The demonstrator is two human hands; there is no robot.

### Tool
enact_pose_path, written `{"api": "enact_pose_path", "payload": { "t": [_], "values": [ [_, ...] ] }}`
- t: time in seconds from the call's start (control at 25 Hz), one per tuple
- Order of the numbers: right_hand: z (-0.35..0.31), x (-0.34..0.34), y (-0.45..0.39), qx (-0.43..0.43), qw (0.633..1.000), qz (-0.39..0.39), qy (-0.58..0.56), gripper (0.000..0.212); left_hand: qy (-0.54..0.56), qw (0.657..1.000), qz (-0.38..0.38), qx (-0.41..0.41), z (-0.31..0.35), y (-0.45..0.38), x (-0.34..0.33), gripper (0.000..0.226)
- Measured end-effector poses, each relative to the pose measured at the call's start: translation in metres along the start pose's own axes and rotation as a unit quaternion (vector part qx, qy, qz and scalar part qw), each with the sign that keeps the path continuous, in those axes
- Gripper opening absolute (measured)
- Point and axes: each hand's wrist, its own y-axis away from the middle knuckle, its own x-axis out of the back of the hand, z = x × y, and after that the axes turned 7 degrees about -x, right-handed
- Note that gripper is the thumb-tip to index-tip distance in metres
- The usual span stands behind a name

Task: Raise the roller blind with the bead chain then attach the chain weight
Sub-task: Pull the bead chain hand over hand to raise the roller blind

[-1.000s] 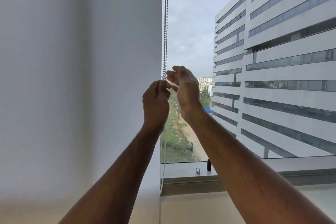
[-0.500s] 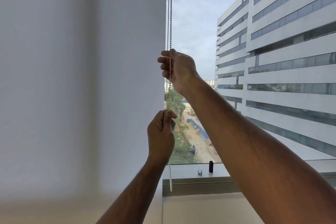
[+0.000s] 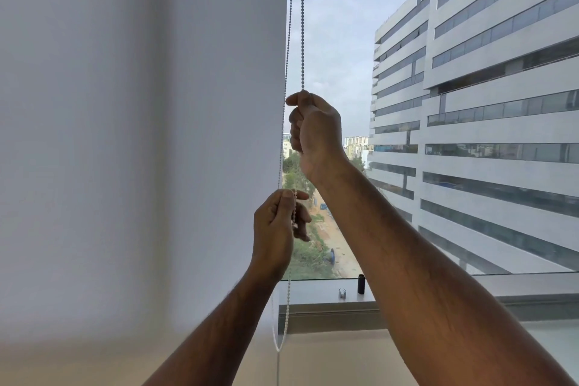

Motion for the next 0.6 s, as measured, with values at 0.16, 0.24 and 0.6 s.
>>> {"api": "enact_pose_path", "payload": {
  "t": [0.16, 0.24, 0.6],
  "values": [
    [0.012, 0.015, 0.018, 0.005, 1.000, 0.005, 0.018, 0.028, 0.034, 0.999, 0.027, 0.030, 0.025, -0.043, 0.002, 0.038],
    [0.020, 0.020, 0.030, 0.007, 0.999, 0.011, 0.032, 0.027, 0.040, 0.999, 0.027, 0.025, 0.045, -0.070, -0.001, 0.037],
    [0.066, 0.031, 0.076, -0.004, 0.998, 0.013, 0.069, 0.034, 0.106, 0.994, 0.009, 0.034, 0.112, -0.135, -0.029, 0.028]
  ]
}}
